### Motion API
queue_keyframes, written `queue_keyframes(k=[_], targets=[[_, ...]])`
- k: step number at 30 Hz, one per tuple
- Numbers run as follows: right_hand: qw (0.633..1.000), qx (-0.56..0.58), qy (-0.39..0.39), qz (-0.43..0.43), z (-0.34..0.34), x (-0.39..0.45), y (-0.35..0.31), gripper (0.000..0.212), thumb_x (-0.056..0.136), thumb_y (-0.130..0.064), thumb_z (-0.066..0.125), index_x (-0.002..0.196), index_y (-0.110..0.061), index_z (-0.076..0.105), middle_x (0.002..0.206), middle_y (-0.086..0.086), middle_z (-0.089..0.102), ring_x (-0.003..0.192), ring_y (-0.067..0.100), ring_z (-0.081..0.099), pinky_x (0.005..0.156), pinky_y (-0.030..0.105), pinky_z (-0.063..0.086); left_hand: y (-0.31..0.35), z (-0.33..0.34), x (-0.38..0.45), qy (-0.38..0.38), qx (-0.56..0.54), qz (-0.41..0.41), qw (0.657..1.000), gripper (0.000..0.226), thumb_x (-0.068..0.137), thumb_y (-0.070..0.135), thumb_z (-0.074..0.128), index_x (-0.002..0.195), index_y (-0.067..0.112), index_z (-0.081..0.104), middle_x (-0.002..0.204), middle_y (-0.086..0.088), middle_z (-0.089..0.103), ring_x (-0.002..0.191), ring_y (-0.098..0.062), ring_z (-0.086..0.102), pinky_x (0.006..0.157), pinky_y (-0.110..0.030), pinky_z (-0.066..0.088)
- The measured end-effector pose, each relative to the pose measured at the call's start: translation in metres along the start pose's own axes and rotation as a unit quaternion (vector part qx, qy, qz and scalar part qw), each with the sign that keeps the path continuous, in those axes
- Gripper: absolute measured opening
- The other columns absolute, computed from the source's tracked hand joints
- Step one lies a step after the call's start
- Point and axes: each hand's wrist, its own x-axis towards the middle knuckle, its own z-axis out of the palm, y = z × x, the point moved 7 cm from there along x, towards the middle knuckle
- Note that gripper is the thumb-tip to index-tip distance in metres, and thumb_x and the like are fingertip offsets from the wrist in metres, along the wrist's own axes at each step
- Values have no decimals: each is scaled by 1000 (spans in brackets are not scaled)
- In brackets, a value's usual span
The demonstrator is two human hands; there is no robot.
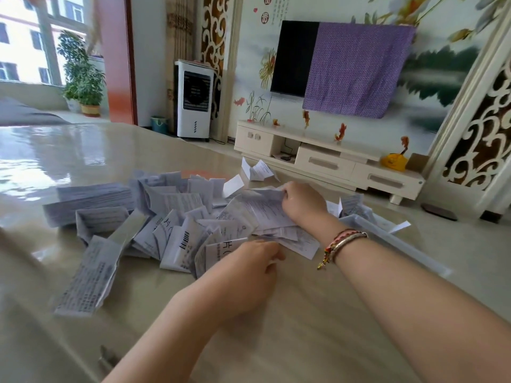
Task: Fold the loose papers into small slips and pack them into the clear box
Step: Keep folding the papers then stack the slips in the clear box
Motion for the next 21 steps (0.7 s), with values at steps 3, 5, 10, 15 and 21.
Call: queue_keyframes(k=[3,5,10,15,21], targets=[[990,93,103,17,-37,-10,15,25,94,-11,43,87,-5,66,81,10,64,76,28,61,60,29,39,2,2,0,3,-4,-5,1000,34,97,15,42,127,23,56,133,9,52,120,-7,48,88,-9,31],[974,162,158,-4,-63,-26,18,30,94,-7,44,65,-9,54,62,3,52,60,18,51,52,29,32,2,3,0,0,-7,-19,1000,33,97,16,43,127,24,56,132,9,53,120,-9,49,97,-17,36],[930,303,190,-84,-110,-100,15,32,95,-5,49,70,-22,60,58,-6,51,58,0,47,52,13,31,2,6,-3,-1,-30,-44,999,33,94,18,50,126,23,56,129,8,56,117,-11,52,101,-30,43],[916,379,69,-109,-104,-175,28,27,94,-3,55,108,-20,72,103,-19,70,98,-10,62,83,6,43,-6,12,-11,-3,-42,-46,998,25,91,21,57,116,21,59,120,4,57,110,-17,55,99,-37,46],[920,387,-15,-67,-72,-233,58,27,82,-32,64,108,-27,72,109,-21,70,108,-2,63,97,21,48,6,2,-37,-21,-49,30,998,24,92,16,62,107,33,64,112,14,63,119,-17,55,95,-21,43]])
